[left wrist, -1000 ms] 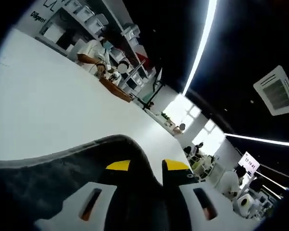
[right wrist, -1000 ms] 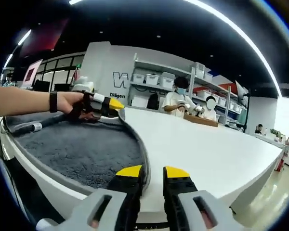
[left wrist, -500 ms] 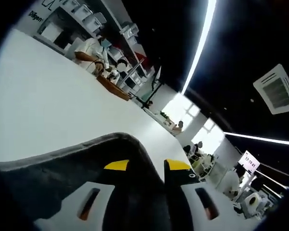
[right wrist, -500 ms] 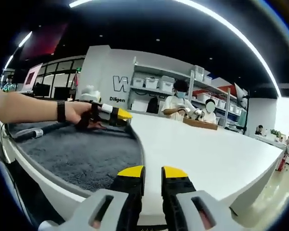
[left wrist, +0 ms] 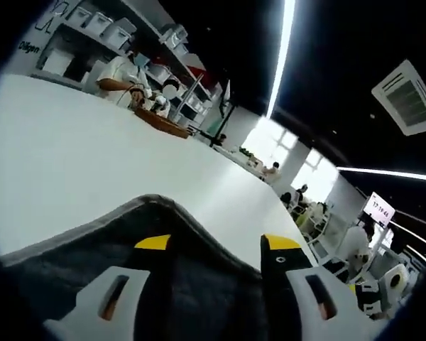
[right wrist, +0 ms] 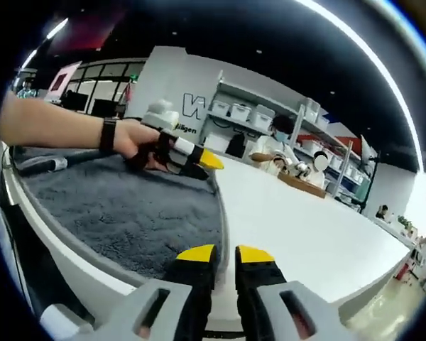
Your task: Open the folded towel by lifting each exposed corner and separating the folded layers until the towel lies flat within the target outline without major curled edges
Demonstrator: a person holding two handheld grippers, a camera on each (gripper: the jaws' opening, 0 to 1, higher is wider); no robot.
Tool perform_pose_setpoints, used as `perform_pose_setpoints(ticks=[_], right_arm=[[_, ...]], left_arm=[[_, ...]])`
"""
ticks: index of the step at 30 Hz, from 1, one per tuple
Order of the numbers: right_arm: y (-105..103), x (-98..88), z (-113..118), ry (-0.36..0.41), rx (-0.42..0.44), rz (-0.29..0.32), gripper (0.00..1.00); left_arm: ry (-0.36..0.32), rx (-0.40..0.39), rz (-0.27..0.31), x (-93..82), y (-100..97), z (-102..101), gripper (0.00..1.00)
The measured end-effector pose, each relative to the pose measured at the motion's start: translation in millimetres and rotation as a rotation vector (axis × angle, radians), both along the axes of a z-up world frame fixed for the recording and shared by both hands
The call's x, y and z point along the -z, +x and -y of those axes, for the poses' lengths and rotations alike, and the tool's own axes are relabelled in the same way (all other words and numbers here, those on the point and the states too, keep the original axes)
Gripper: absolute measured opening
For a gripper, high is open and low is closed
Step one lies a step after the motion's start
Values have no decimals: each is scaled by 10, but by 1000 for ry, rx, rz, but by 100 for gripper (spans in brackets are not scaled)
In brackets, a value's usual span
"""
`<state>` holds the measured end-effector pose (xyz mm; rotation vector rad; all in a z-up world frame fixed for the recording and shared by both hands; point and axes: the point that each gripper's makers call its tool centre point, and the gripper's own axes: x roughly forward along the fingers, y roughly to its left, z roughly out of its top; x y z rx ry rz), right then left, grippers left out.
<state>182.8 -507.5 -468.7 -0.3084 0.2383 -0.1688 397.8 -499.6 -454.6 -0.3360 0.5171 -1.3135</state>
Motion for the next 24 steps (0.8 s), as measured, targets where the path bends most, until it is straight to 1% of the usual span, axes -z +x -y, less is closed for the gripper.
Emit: perform_pose_setpoints(ticks=[2, 5, 10, 14, 16, 18, 20, 24], right_arm=[[-11, 2, 10, 4, 3, -2, 6], [-24, -19, -1, 13, -2, 7, 6], [-37, -164, -64, 43, -23, 70, 5], [-32, -268, -129, 43, -47, 93, 5], [-19, -337, -190, 46, -71, 115, 5], [-5, -390, -238, 41, -85, 124, 4], [26, -449, -306, 52, -115, 136, 4], [66, -503, -416, 72, -157, 152, 4]], left_arm=[[7, 5, -4, 6, -9, -15, 48], [16, 15, 7, -7, -41, -26, 48], [21, 45, 12, -20, -129, -64, 45], [25, 54, 18, -60, -156, -100, 44], [17, 62, 14, -111, -186, -120, 44], [5, 63, 24, -162, -201, -135, 43], [7, 66, 27, -177, -213, -149, 43], [10, 74, 46, -235, -230, -215, 43]])
